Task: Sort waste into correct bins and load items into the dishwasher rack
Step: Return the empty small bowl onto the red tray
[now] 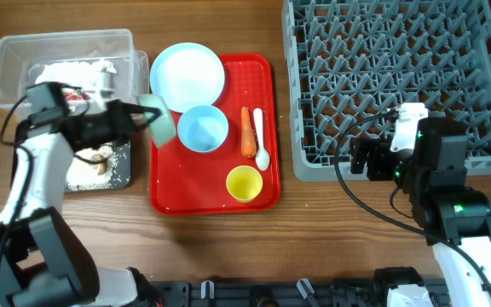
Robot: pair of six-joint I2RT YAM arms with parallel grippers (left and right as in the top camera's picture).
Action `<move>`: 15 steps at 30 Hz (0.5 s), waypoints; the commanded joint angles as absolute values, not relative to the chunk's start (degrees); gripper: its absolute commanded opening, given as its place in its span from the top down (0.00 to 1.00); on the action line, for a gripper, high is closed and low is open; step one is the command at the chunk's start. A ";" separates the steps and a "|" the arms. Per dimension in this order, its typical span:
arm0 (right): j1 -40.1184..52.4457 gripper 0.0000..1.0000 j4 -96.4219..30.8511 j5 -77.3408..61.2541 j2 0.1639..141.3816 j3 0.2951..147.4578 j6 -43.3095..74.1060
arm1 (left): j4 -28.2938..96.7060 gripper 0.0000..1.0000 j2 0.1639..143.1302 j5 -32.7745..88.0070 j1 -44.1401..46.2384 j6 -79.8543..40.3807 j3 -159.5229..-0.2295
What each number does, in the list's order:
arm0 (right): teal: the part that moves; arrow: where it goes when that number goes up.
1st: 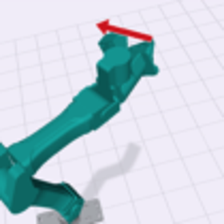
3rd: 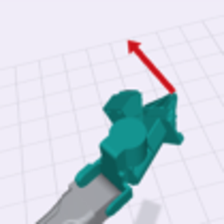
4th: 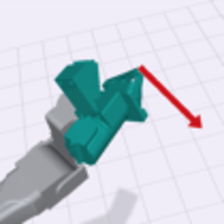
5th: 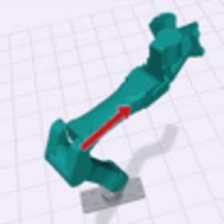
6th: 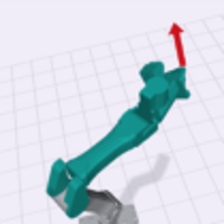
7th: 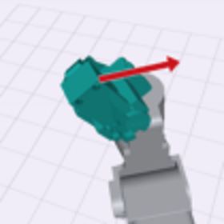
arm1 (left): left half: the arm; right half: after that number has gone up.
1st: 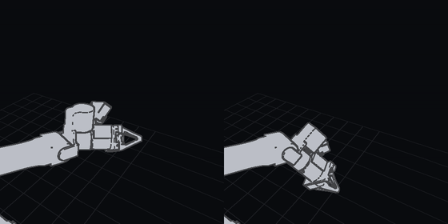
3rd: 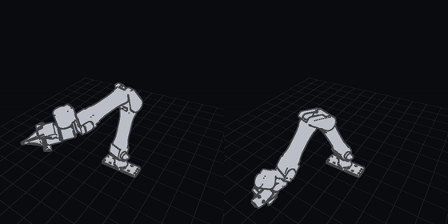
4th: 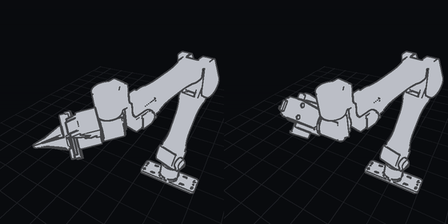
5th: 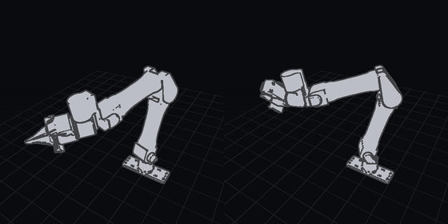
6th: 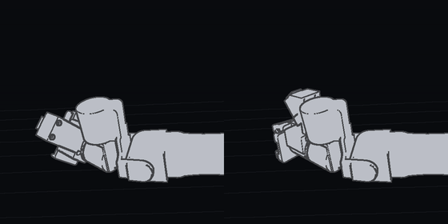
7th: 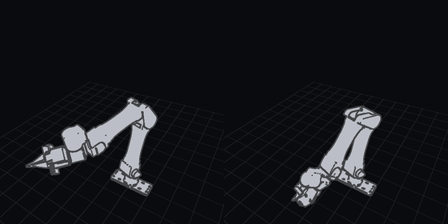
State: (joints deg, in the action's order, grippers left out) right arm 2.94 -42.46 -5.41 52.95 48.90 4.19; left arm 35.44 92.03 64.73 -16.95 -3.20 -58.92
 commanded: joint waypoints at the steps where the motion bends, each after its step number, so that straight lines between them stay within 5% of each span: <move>1: 3.03 0.00 -42.50 -6.09 53.06 50.35 3.62 | 38.02 0.96 91.29 46.96 -11.05 -1.72 -59.92; 15: 3.03 0.00 -42.50 -6.09 53.06 50.35 3.62 | 41.21 0.96 91.42 22.70 7.86 -2.35 -59.90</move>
State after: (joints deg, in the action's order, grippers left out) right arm 2.94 -42.48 -5.41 52.95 48.90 4.19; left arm 40.97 92.03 31.16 3.14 -3.05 -59.00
